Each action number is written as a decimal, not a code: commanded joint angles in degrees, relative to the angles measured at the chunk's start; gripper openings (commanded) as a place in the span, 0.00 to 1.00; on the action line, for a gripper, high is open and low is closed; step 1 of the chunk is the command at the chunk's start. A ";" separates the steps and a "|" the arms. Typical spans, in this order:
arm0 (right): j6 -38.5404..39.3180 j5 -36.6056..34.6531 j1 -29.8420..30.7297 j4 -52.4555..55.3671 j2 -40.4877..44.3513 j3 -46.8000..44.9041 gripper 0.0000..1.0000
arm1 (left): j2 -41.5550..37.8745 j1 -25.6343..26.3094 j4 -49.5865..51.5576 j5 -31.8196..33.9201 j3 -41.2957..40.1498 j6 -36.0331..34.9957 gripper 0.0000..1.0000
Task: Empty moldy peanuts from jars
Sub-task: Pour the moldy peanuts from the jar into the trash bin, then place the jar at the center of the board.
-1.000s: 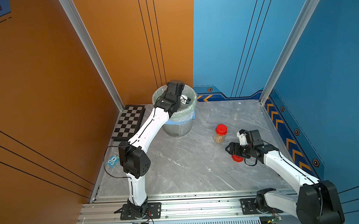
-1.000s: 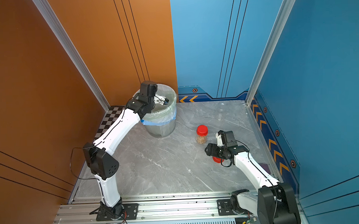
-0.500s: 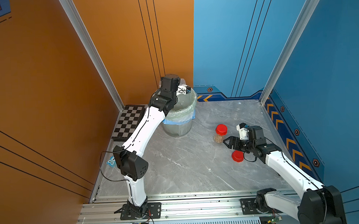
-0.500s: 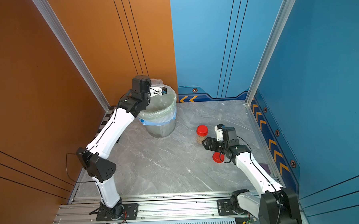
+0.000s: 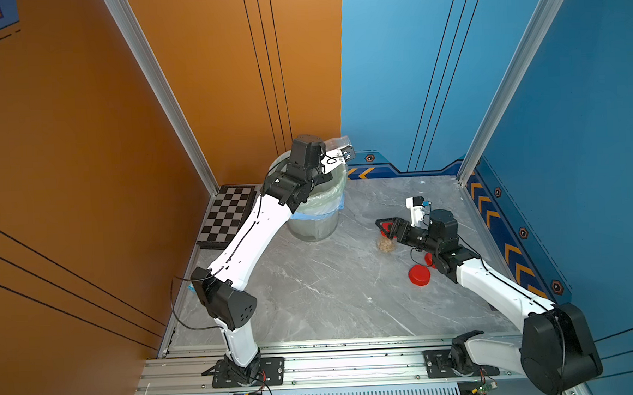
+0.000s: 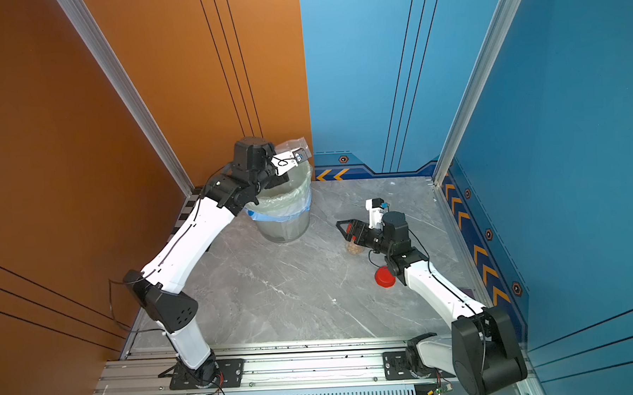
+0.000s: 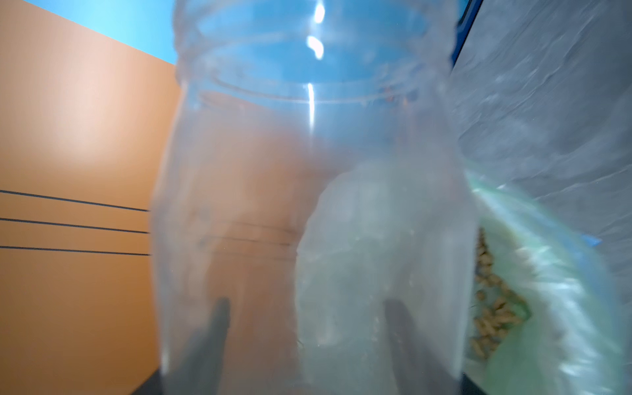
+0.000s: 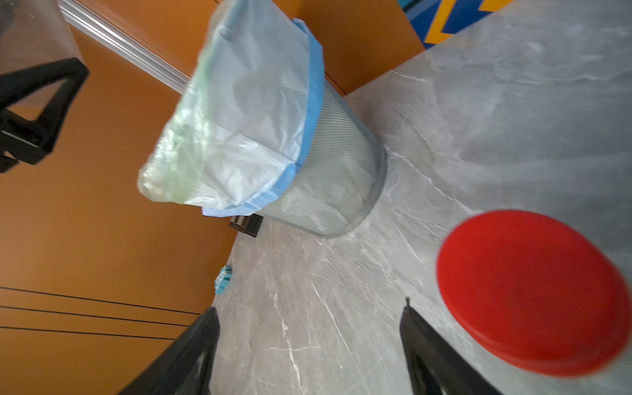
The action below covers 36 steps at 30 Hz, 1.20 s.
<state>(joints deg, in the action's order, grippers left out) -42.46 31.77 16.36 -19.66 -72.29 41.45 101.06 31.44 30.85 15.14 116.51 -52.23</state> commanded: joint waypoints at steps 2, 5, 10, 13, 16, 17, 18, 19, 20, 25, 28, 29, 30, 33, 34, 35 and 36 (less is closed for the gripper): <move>-4.50 0.18 2.62 -17.08 -1.36 1.57 0.85 | -4.59 -0.86 -0.20 -18.77 -5.44 17.46 0.28; -3.27 0.37 4.62 -19.68 -1.07 1.76 0.85 | -6.08 -1.07 -3.11 -22.86 -10.25 21.88 0.27; -0.84 -0.76 7.73 -22.50 1.68 0.52 0.86 | -10.38 -1.77 -9.06 -32.69 -18.83 27.09 0.27; 0.82 -1.62 8.89 -22.99 3.51 -0.03 0.87 | -13.32 -2.93 -16.50 -38.87 -25.67 31.57 0.28; 3.81 -3.81 9.81 -20.97 5.93 -0.63 0.89 | -15.59 -4.46 -25.90 -43.65 -32.05 37.07 0.28; 5.08 -4.30 10.26 -19.92 6.19 -0.46 0.89 | -16.24 -4.83 -28.32 -45.65 -34.02 38.79 0.28; 5.96 -4.43 10.56 -18.58 6.29 -0.19 0.89 | -16.64 -4.97 -29.98 -46.58 -35.42 39.85 0.28; 6.85 -4.95 11.08 -17.55 6.22 0.02 0.89 | -16.78 -4.99 -31.57 -47.38 -36.60 40.96 0.28; 7.41 -5.83 11.68 -17.42 6.12 -0.05 0.89 | -16.64 -4.88 -31.73 -48.11 -37.18 41.44 0.28; 11.89 -9.53 13.92 -14.90 4.98 1.11 0.90 | -16.97 -3.58 -33.07 -50.57 -40.76 42.38 0.28; 12.49 -9.05 13.96 -15.48 4.36 1.85 0.90 | -17.65 -2.67 -34.88 -50.69 -43.50 42.39 0.28; 12.61 -8.70 14.12 -15.28 4.18 2.45 0.90 | -17.65 -2.46 -34.89 -50.35 -43.85 42.36 0.28; 12.90 -9.24 14.26 -14.39 4.19 2.97 0.90 | -17.65 -2.32 -34.88 -50.01 -44.06 42.61 0.28; 13.96 -9.79 14.67 -12.33 4.35 4.19 0.91 | -18.17 -1.71 -34.85 -50.00 -44.93 42.52 0.29; 14.49 -9.79 14.67 -11.44 4.22 4.63 0.91 | -18.27 -1.41 -34.89 -49.79 -45.18 42.30 0.28; 14.76 -9.77 14.62 -11.18 4.16 4.73 0.91 | -18.43 -1.18 -34.82 -49.68 -45.42 42.16 0.29; 14.73 -9.95 14.58 -11.56 4.16 4.63 0.91 | -18.44 -0.99 -34.89 -49.59 -45.57 42.25 0.28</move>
<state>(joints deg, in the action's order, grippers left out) -29.98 23.22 30.76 -32.91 -67.90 44.12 84.84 29.71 -1.98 -33.28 71.72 -10.61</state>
